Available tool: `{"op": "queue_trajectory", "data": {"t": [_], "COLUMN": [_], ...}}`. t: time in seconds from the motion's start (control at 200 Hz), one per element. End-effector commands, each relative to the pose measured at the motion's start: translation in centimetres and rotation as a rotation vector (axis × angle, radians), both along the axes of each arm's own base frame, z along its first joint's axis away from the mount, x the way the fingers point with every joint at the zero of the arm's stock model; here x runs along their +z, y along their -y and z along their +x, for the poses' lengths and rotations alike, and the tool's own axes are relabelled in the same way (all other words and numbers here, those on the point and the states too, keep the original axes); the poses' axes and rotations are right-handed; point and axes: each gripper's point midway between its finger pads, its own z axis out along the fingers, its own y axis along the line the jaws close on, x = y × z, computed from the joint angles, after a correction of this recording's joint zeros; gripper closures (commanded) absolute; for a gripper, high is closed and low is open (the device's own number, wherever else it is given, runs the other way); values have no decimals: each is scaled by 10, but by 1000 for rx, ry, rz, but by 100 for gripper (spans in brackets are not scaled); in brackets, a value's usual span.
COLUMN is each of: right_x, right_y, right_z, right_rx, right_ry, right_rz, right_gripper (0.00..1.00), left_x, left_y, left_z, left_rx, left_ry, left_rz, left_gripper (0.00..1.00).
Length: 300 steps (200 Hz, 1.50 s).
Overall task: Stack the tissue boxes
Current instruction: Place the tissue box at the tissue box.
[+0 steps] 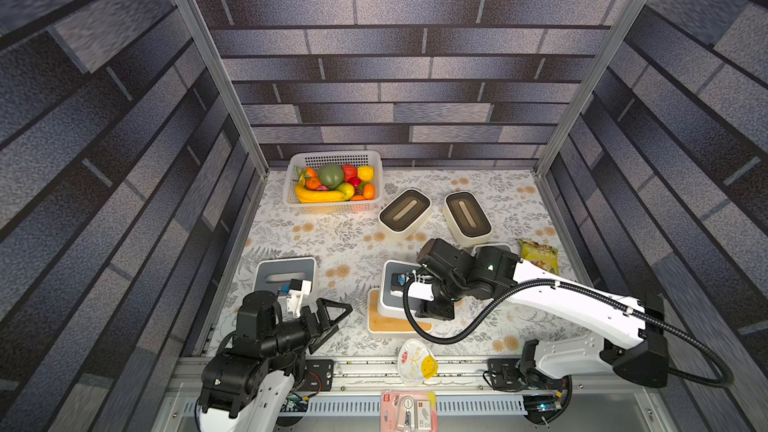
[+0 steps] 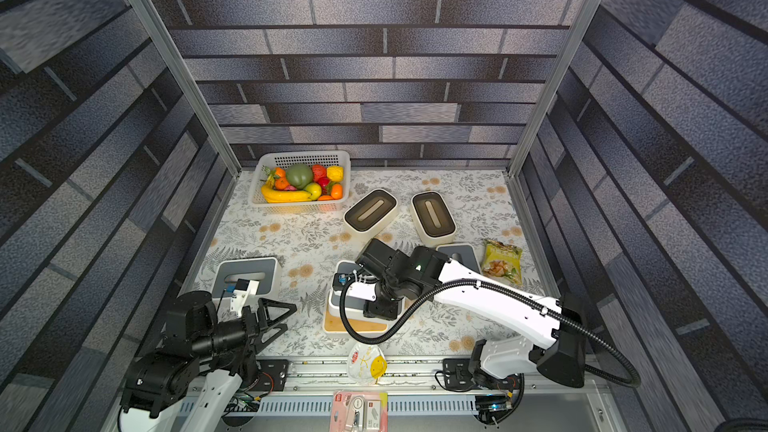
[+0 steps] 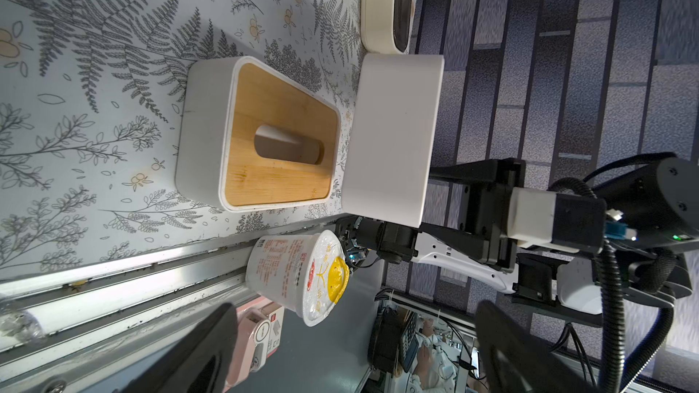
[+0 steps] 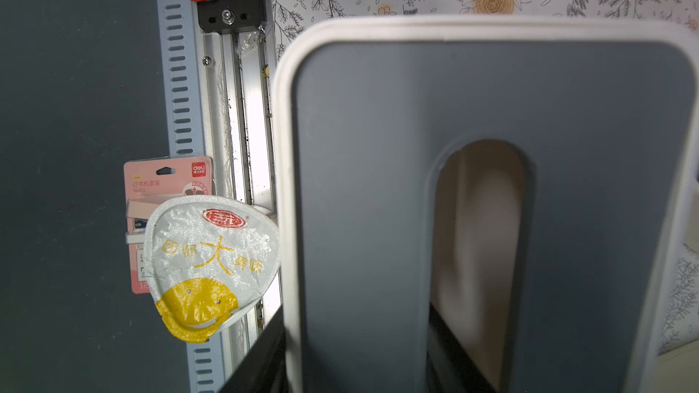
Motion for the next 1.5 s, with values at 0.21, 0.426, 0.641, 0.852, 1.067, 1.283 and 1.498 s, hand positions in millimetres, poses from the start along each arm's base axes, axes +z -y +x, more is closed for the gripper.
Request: {"op": "queue_trajectory", "data": {"t": [0.21, 0.426, 0.641, 0.852, 1.067, 1.283, 1.498], "right_x": [13, 3, 12, 11, 5, -4, -8], "right_y": [-24, -30, -32, -29, -31, -32, -30], "right_z": [4, 5, 7, 15, 12, 10, 8], "right_rx": [45, 54, 73, 67, 73, 89, 95], "right_ry": [30, 11, 32, 64, 47, 27, 23], "right_rz": [63, 45, 45, -1, -3, -21, -25], "right_gripper": [54, 54, 54, 54, 54, 54, 54], "left_x": [4, -6, 3, -5, -9, -13, -14], "left_y": [3, 3, 7, 5, 7, 2, 0], "left_z": [12, 14, 16, 16, 23, 29, 28], "left_rx": [8, -30, -91, -145, -165, -138, -115], "left_ry": [-65, -102, -58, -99, -78, -79, -83], "left_rz": [-24, 42, 44, 113, 125, 162, 167], "left_gripper": [0, 0, 0, 0, 0, 0, 0]}}
